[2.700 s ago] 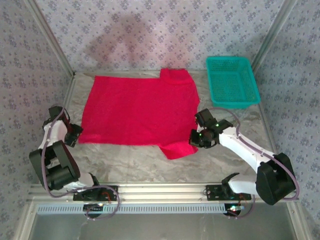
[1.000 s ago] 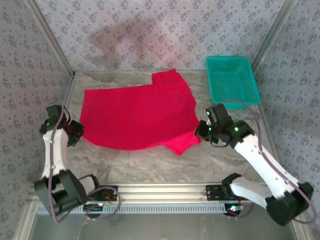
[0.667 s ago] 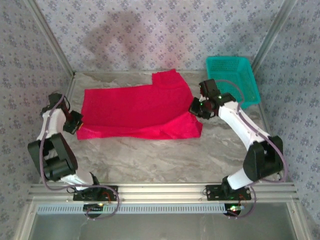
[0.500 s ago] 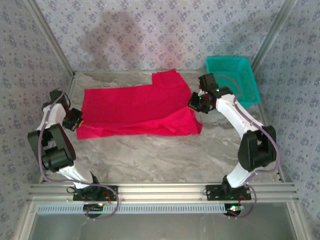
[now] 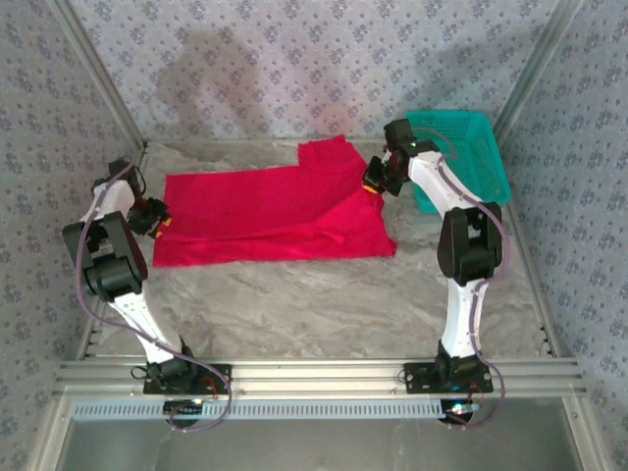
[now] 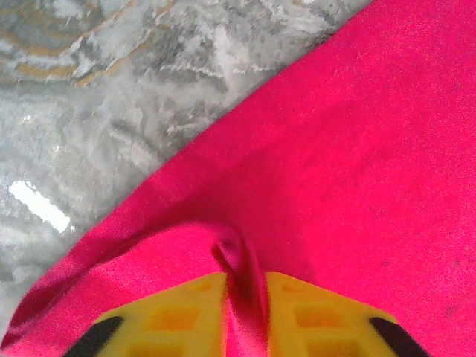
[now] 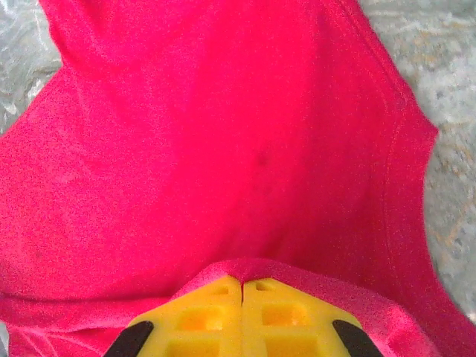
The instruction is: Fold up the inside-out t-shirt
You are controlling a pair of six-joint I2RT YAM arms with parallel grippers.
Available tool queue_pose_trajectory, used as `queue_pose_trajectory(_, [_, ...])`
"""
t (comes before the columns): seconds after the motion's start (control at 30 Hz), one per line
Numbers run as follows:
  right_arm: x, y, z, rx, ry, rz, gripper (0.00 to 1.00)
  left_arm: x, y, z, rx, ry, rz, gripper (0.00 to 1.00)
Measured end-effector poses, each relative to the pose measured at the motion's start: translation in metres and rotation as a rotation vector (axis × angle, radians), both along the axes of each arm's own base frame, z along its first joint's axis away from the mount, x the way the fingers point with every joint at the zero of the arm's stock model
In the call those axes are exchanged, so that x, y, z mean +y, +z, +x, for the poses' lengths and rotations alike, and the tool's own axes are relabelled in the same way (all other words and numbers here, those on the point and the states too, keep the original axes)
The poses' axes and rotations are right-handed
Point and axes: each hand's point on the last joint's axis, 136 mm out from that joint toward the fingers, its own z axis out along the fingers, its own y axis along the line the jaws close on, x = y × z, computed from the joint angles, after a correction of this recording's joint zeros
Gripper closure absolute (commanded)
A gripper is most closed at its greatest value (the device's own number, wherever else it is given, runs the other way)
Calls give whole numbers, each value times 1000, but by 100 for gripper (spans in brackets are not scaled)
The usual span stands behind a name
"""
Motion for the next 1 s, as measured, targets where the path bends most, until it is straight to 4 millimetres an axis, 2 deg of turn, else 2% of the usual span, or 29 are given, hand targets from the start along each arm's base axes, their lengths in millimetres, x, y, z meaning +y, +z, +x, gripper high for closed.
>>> queue_pose_trajectory(0.07, [1,-5,17,5,-2,18,93,3,-1,8,10,-5,-1,48])
queue_pose_trajectory(0.1, [2,-7,26,4,-5,27,88,5,0,13,11,-8,5,47])
queue_pose_trajectory(0.2, [4,-8,48,0,-11,52,59,11,9,20,-2,-13,31,44])
queue_pose_trajectory(0.27, [4,-6,52,-5,1,50,54,11,17,18,-12,-16,48,43])
queue_pose_trajectory(0.37, [2,-3,39,7,35,22,52,-2,26,-2,-30,-29,53,43])
queue_pose_trajectory(0.43, [-1,-6,19,30,54,-7,51,-20,27,-20,-43,-48,25,42])
queue_pose_trajectory(0.5, [-2,-12,-14,65,74,-32,52,-46,24,-33,-70,-81,-37,41])
queue_pose_trajectory(0.6, [3,-17,-53,85,102,-26,53,-77,9,-36,-94,-118,-136,41])
queue_pose_trajectory(0.67, [11,-23,-68,90,120,2,53,-90,-2,-30,-101,-121,-202,42])
queue_pose_trajectory(0.77, [20,-46,-76,106,119,43,54,-95,-15,-19,-117,-110,-250,41])
queue_pose_trajectory(0.87, [18,-75,-75,150,88,51,57,-89,-21,-14,-125,-97,-250,42])
queue_pose_trajectory(0.97, [9,-104,-75,200,43,48,57,-74,-27,-12,-129,-53,-257,42])
queue_pose_trajectory(1.0, [7,-104,-74,199,32,63,57,-65,-31,-14,-130,-26,-258,42])
